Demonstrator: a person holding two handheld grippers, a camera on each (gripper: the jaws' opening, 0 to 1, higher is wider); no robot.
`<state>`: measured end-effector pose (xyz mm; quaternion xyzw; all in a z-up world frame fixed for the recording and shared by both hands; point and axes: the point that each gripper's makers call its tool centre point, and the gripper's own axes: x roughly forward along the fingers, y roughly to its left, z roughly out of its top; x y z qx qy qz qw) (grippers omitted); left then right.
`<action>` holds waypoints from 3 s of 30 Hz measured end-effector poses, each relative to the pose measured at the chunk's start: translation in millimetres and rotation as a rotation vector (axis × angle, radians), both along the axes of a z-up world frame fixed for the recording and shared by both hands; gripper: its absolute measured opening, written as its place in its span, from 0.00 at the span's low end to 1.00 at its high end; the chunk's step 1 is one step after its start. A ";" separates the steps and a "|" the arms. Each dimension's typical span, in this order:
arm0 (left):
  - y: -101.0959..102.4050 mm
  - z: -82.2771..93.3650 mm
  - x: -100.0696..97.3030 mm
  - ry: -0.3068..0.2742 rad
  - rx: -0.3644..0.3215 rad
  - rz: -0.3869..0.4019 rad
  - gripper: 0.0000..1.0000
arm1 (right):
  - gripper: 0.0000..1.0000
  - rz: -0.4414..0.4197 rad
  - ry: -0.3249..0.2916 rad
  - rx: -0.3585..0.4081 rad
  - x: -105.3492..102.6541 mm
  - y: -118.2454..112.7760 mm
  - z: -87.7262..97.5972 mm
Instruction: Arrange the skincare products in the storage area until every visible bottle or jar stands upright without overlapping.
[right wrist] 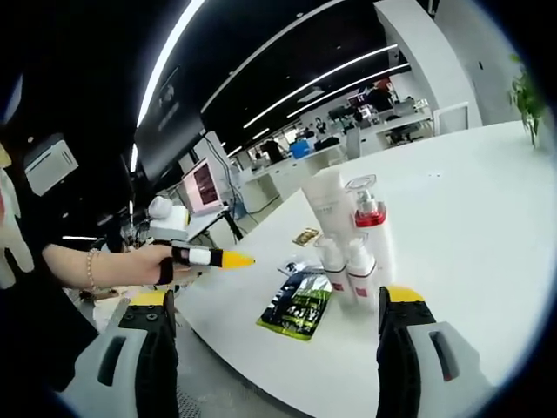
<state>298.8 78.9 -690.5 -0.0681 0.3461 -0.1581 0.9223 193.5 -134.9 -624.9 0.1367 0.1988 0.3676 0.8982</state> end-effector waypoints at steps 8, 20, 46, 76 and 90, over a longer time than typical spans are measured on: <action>-3.0 -13.2 23.3 0.032 0.043 -0.022 0.71 | 0.96 -0.022 0.016 -0.007 1.5 -3.3 -3.2; -15.2 -38.7 55.8 0.065 0.095 -0.046 0.57 | 0.96 -0.070 0.031 -0.004 2.9 -10.9 -4.5; -18.0 -71.9 79.2 0.136 0.182 -0.010 0.45 | 0.94 -0.081 0.070 -0.011 2.7 -13.1 -8.6; -2.1 -73.8 85.3 0.113 0.281 -0.107 0.41 | 0.94 -0.088 0.073 -0.012 4.4 -16.9 -10.5; 12.3 -36.1 85.7 -0.008 0.271 -0.219 0.38 | 0.94 -0.056 0.063 -0.017 2.1 -11.3 -10.1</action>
